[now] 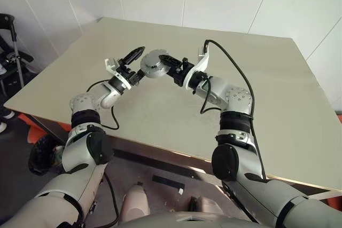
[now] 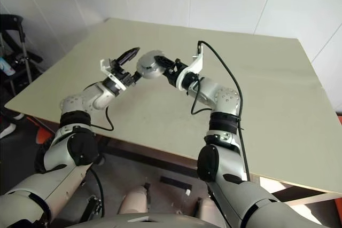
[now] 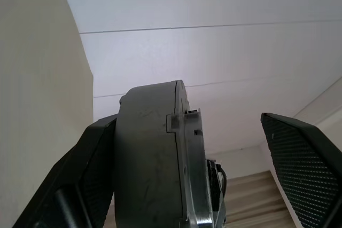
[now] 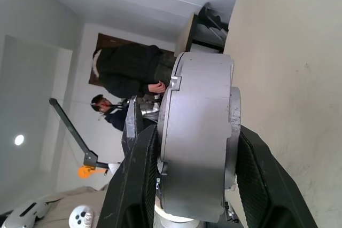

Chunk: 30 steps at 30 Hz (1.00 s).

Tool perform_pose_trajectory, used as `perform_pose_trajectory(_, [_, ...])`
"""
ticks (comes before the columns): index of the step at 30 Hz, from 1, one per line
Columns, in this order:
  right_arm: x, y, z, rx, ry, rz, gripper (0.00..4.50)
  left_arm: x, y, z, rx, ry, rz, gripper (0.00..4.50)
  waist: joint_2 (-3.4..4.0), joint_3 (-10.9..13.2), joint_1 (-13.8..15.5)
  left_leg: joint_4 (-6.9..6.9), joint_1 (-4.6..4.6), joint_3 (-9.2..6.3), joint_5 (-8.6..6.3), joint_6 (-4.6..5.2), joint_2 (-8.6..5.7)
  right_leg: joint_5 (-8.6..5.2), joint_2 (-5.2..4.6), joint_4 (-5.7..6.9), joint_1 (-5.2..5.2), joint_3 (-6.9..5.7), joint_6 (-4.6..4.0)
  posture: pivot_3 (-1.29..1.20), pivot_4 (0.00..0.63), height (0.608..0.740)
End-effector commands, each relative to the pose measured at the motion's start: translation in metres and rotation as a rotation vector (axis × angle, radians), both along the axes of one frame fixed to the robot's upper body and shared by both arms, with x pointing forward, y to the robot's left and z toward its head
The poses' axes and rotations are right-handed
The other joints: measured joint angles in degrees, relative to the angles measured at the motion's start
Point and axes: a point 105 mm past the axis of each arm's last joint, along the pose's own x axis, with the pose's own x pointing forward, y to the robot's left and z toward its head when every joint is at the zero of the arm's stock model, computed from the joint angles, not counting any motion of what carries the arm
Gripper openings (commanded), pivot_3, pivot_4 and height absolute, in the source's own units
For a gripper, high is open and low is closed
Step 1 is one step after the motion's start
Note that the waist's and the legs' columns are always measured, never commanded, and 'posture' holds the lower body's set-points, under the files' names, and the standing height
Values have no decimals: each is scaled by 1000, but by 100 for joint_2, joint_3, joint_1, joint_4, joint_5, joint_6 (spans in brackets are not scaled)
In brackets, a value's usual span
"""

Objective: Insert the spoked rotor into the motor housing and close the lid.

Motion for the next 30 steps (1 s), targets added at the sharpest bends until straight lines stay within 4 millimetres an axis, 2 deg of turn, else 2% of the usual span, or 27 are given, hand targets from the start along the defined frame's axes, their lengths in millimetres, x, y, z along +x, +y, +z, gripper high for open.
perform_pose_trajectory(1, [-7, 17, 19, 49, -63, 51, 1936, -13, -22, 3, 6, -14, -129, 4245, 0, 0, 0, 0, 0, 0, 0, 0, 0, 0, 0, 0, 0, 0, 0, 0, 0, 740])
perform_pose_trajectory(4, [-6, 17, 18, 44, -63, 45, 1936, -19, -28, -7, 36, 8, -159, 4245, 0, 0, 13, 1, -1, 0, 0, 0, -1, 1, 0, 0, 1, 0, 1, 0, 0, 740])
perform_pose_trajectory(9, [-5, 15, 16, 34, -61, 36, 1936, -21, -27, -10, 51, 15, -159, 4245, -3, 2, -8, 12, -6, -3, 0, 0, -1, 3, -2, 4, 0, -1, 5, 0, 0, 740])
perform_pose_trajectory(16, [-2, 12, 16, 26, -64, 23, 1936, -17, -21, -4, 33, -11, -112, 4245, -3, 2, -5, 20, -6, -3, 0, 0, -1, 3, -3, 9, 1, 1, 6, 0, 0, 740])
perform_pose_trajectory(20, [-1, 10, 16, 26, -64, 16, 1936, -11, -7, 5, -19, -38, -34, 4245, -3, 2, -3, 21, -6, -3, 0, 0, -1, 4, -3, 9, 1, 0, 6, 0, 0, 740])
perform_pose_trajectory(24, [1, 9, 15, 27, -60, 7, 1936, -9, 4, 6, -18, -45, 7, 4245, -3, 2, -4, 23, -7, -3, 0, 0, -1, 4, -3, 9, 1, 0, 6, 0, 0, 740])
perform_pose_trajectory(30, [3, 9, 17, 26, -61, 5, 1936, -11, 3, 3, 5, -46, -4, 4245, -3, 2, 0, 24, -7, -3, 0, 0, -1, 4, -3, 10, 1, 0, 7, 0, 0, 740])
